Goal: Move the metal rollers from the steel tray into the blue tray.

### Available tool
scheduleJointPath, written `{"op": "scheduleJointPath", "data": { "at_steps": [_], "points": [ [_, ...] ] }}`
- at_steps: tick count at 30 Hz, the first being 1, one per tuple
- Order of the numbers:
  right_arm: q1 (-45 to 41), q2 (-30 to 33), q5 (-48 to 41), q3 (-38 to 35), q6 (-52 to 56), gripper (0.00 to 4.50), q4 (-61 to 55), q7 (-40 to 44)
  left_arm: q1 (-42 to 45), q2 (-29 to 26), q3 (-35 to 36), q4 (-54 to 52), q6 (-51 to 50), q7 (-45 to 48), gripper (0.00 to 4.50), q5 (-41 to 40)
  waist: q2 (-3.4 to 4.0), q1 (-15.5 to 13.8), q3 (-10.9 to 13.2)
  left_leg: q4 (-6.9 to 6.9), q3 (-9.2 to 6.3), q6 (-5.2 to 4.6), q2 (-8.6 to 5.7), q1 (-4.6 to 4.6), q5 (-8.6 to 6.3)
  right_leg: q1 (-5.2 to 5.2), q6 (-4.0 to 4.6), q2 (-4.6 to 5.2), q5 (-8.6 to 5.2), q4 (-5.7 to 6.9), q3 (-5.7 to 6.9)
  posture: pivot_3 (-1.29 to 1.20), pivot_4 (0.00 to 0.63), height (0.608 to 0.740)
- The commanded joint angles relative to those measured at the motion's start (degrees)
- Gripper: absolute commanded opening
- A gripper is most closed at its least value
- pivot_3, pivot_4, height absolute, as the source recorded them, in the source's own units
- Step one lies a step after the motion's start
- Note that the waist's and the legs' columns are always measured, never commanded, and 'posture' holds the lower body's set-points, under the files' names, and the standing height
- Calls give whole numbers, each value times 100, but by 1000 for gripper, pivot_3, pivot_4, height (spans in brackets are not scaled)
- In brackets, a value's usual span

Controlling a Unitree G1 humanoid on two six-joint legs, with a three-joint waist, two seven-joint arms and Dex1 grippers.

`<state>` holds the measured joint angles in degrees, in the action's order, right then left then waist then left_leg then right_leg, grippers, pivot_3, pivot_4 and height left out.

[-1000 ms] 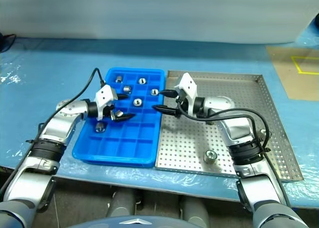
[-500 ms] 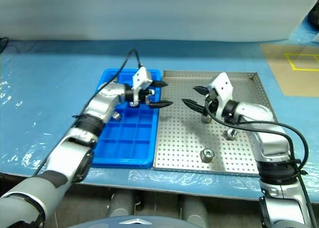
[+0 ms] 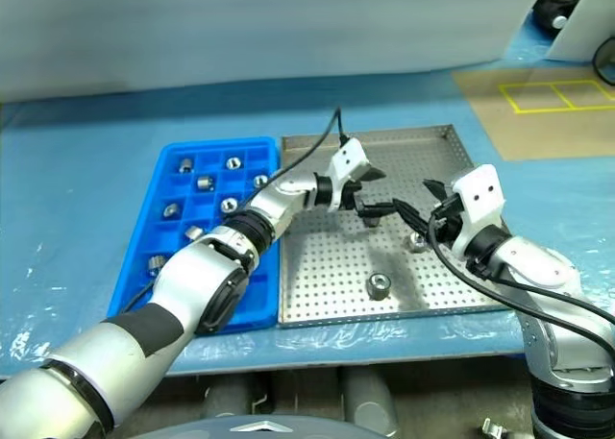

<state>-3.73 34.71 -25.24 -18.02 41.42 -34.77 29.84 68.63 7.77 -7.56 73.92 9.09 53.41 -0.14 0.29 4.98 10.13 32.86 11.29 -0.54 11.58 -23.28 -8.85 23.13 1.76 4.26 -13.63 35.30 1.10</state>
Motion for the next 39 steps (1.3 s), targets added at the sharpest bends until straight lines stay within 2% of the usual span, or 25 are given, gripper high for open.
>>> {"op": "scheduleJointPath", "data": {
  "at_steps": [1, 7, 14, 25, 28, 30, 34, 38, 39],
  "points": [
    [34, 52, -112, -279, -10, 3300, -267, -122, -68, 46, -174, 62, 197, -275, 4453, 384, 1, 70, 0, 4, -4, -5, 0, 0, -4, -5, -1, 1, 0, -2, 1, -673, 150, 740],
    [73, 70, -36, -285, -90, 3300, -214, -209, -131, 187, -226, 218, 35, -1169, 4453, 767, 5, 255, -3, 15, -13, -32, -4, -21, -19, -12, -16, 6, 10, -41, 7, -680, 150, 740],
    [103, 81, -24, -279, -114, 3300, -219, -266, -128, 254, -135, 286, -174, -1799, 4453, 974, 6, 391, -3, 23, -14, -61, -14, -38, -35, -13, -19, 29, 13, -58, 13, -683, 150, 740],
    [199, 52, -30, -273, -158, 3300, -264, -375, -293, 232, -375, 318, -266, -1505, 4453, 1373, 6, 579, -3, 27, -16, -73, -54, -37, -42, -20, -23, 58, 12, -62, 18, -689, 150, 740],
    [179, 47, -36, -252, -166, 3300, -255, -398, -306, 204, -400, 302, -226, -1275, 3830, 1393, 6, 628, -3, 27, -21, -79, -69, -36, -45, -29, -28, 77, 9, -62, 24, -685, 150, 740],
    [128, 29, -63, -234, -165, 3300, -244, -419, -296, 189, -425, 302, -243, -1319, 3198, 1438, 6, 675, -3, 33, -21, -91, -72, -38, -52, -33, -30, 88, 9, -64, 24, -682, 150, 740],
    [41, 33, -74, -200, -173, 3300, -207, -426, -327, 160, -378, 293, -205, -1087, 3198, 1412, 5, 709, -3, 44, -21, -105, -79, -38, -61, -44, -31, 106, 8, -70, 24, -674, 150, 740],
    [2, 31, -81, -109, -175, 3300, -175, -377, -344, 80, -404, 284, -203, -1279, 2339, 1497, 5, 714, -3, 44, -22, -106, -77, -38, -62, -48, -32, 106, 8, -75, 27, -658, 150, 740],
    [-3, 37, -69, -82, -179, 3300, -169, -368, -349, 61, -400, 282, -200, -1297, 2339, 1499, 6, 717, -3, 43, -23, -106, -77, -38, -62, -48, -32, 106, 7, -75, 28, -656, 150, 740]
  ]
}}
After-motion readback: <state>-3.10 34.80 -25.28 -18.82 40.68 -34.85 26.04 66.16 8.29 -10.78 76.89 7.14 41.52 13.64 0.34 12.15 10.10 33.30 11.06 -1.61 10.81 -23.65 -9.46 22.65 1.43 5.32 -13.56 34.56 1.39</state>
